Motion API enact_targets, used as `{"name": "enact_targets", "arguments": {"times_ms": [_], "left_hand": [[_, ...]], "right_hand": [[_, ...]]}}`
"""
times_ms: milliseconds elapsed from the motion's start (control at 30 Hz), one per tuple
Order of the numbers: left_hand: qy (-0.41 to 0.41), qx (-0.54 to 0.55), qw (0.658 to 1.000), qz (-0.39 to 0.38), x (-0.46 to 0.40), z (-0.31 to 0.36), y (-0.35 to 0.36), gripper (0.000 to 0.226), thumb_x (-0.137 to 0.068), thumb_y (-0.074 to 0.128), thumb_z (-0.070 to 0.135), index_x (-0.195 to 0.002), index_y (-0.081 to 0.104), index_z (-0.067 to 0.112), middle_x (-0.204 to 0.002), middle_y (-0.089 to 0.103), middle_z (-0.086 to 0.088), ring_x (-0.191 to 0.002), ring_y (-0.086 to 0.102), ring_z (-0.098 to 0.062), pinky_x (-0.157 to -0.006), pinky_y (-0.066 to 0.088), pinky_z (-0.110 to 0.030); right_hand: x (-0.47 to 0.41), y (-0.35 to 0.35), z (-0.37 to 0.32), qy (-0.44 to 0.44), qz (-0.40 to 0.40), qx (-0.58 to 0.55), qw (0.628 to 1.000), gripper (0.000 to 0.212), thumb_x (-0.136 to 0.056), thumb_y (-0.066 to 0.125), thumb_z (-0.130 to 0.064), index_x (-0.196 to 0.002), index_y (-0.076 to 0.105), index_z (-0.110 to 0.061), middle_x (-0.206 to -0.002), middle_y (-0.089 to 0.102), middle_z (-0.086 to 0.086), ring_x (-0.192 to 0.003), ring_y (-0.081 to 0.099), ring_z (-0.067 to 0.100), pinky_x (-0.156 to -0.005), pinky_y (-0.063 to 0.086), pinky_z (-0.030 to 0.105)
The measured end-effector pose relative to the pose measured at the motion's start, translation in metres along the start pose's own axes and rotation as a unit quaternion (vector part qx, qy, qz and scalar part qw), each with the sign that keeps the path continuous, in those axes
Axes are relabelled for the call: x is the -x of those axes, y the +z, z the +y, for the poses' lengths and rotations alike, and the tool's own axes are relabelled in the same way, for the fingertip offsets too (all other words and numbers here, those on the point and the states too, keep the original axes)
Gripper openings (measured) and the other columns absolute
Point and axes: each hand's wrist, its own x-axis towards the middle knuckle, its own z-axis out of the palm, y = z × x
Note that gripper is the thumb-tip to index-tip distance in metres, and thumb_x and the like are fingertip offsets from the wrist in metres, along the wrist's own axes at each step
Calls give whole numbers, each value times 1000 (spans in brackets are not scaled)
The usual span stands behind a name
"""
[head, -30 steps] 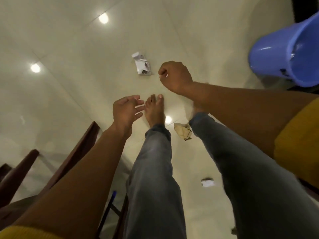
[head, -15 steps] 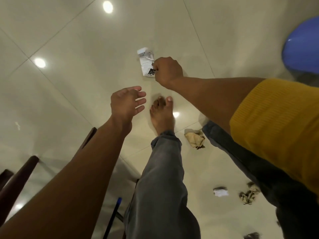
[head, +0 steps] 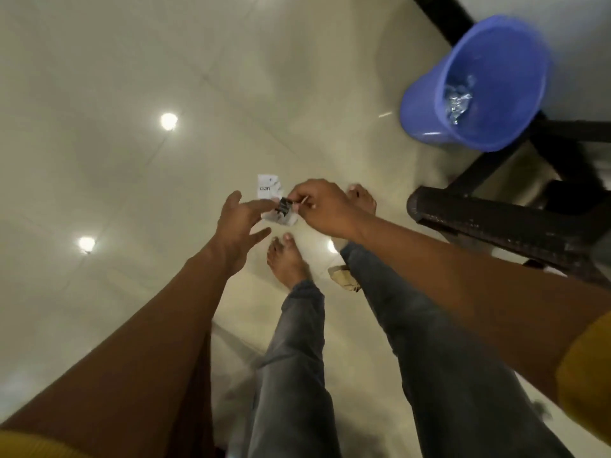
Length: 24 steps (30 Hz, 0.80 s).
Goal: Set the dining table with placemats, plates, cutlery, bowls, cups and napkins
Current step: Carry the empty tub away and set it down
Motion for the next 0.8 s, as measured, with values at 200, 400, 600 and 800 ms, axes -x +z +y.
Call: {"name": "enact_targets", "arguments": {"times_ms": [200, 400, 600, 800], "left_hand": [[60, -204, 973, -90, 39, 34, 38, 75, -87, 74, -5, -148, 48, 30, -138, 61, -8, -118, 66, -29, -85, 63, -46], [90, -301, 944, -99, 52, 37, 95, 49, -84, 62, -17, -109, 77, 22, -105, 78, -7, -97, 76, -28, -79, 65, -41], [77, -321, 938, -108, 56, 44, 145, 22, -94, 70, 4, -108, 80, 17, -101, 80, -1, -97, 76, -26, -71, 64, -31], [54, -289, 946, -136, 48, 45, 171, 25, -103, 63, 13, -125, 71, 3, -119, 72, -21, -105, 73, -33, -79, 64, -38]], "right_hand": [[83, -26, -12, 35, 110, -116, 987, 19, -86, 80, -8, -100, 78, -21, -112, 52, 0, -104, 56, 13, -95, 35, 9], [108, -33, -5, 225, 199, -345, 889, 55, -81, 87, -19, -124, 54, -27, -112, 56, -2, -97, 64, 18, -80, 62, 39], [127, -64, 15, 305, 139, -566, 753, 34, -92, 79, -24, -114, 67, -1, -97, 75, 14, -70, 75, 19, -59, 63, 36], [125, -70, 33, 296, 244, -573, 724, 31, -87, 83, -19, -106, 73, 2, -95, 76, 17, -77, 72, 25, -67, 64, 36]]}}
